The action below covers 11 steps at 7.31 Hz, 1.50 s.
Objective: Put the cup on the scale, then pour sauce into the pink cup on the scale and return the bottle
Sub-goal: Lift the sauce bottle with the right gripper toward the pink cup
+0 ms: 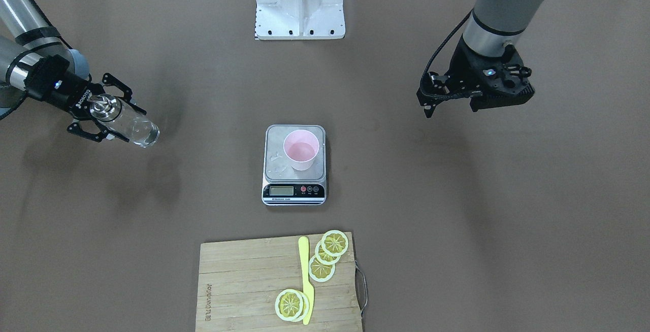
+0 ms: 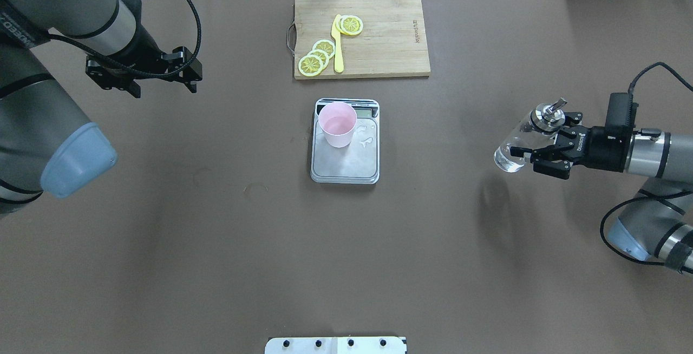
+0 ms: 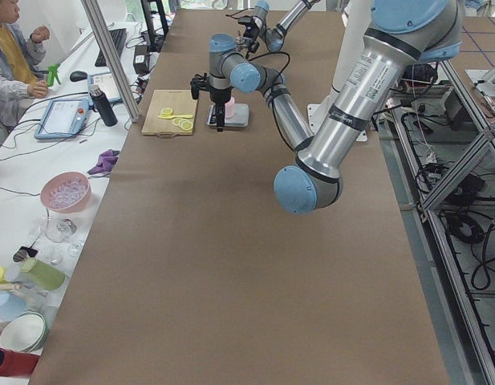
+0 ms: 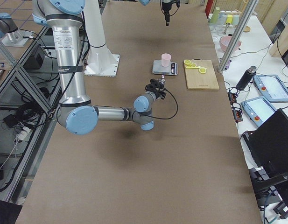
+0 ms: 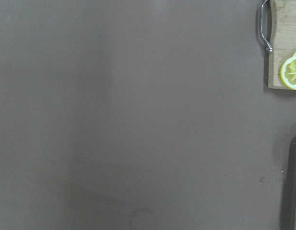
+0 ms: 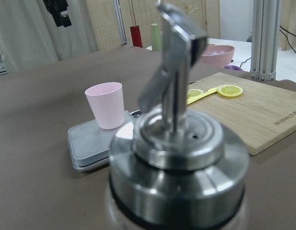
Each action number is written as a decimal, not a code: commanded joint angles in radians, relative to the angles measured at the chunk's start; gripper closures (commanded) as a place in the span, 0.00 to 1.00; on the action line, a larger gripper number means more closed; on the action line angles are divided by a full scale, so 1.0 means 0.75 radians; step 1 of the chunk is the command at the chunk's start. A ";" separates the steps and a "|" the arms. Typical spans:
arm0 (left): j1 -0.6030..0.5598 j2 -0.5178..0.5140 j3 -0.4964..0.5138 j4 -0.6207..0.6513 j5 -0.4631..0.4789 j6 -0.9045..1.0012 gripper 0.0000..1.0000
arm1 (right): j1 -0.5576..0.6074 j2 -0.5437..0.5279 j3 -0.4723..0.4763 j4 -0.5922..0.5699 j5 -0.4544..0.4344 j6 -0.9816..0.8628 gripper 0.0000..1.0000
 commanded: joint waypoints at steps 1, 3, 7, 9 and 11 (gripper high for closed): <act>-0.039 0.004 -0.006 -0.006 -0.010 0.026 0.02 | 0.000 0.006 0.162 -0.372 -0.003 -0.023 1.00; -0.080 0.018 0.008 -0.004 -0.008 0.150 0.02 | -0.039 0.093 0.254 -0.733 -0.003 -0.130 1.00; -0.150 0.018 0.096 -0.006 -0.012 0.236 0.02 | -0.265 0.266 0.751 -1.908 -0.374 -0.272 1.00; -0.213 0.022 0.129 -0.006 -0.016 0.363 0.02 | -0.462 0.414 0.808 -2.352 -0.808 -0.341 1.00; -0.238 0.022 0.172 -0.015 -0.018 0.429 0.02 | -0.467 0.564 0.792 -2.710 -0.829 -0.377 1.00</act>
